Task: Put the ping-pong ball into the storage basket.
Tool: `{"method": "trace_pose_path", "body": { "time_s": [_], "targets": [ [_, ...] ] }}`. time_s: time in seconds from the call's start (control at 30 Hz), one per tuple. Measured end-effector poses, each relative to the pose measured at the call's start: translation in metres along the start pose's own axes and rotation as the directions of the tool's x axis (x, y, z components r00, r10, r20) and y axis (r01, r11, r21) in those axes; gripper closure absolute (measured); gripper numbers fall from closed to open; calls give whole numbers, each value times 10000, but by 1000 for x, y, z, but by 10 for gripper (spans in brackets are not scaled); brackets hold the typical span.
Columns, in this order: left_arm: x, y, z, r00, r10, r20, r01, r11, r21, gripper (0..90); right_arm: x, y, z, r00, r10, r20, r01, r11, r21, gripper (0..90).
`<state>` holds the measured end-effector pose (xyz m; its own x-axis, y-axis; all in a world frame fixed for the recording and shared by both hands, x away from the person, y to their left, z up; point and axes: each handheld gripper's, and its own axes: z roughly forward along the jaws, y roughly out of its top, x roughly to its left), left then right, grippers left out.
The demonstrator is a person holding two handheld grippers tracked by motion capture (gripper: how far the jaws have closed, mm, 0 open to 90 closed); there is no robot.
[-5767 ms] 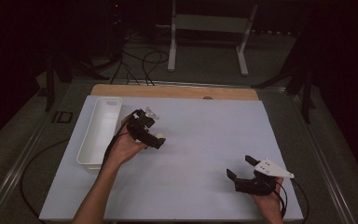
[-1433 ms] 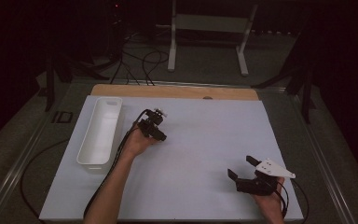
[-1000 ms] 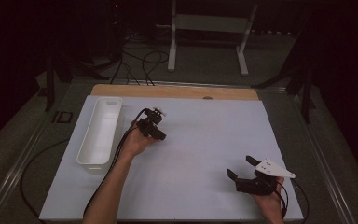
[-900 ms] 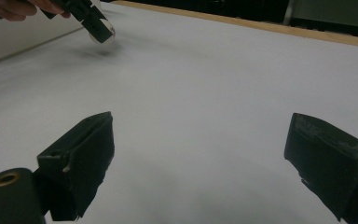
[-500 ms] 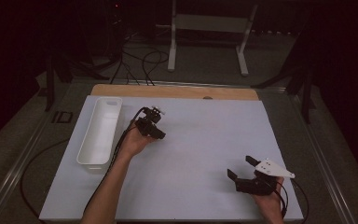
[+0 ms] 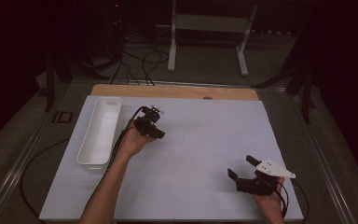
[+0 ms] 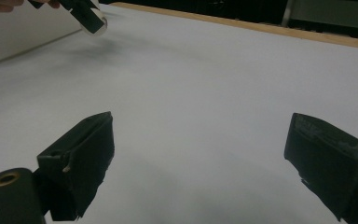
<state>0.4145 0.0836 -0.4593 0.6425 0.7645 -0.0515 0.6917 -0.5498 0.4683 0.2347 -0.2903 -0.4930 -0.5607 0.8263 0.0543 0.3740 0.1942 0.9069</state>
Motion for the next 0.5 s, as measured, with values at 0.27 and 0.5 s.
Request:
{"method": "trace_pose_path", "body": {
  "time_s": [0.27, 0.5],
  "targets": [
    [0, -1, -5, 10000, 28, 14, -28, 10000, -74, 510, 0, 0, 0, 10000, 7, 4, -7, 10000, -3, 79],
    [-2, -1, -13, 10000, 77, -10, -77, 9997, -218, 510, 0, 0, 0, 10000, 21, 17, -21, 10000, -9, 79]
  ]
}}
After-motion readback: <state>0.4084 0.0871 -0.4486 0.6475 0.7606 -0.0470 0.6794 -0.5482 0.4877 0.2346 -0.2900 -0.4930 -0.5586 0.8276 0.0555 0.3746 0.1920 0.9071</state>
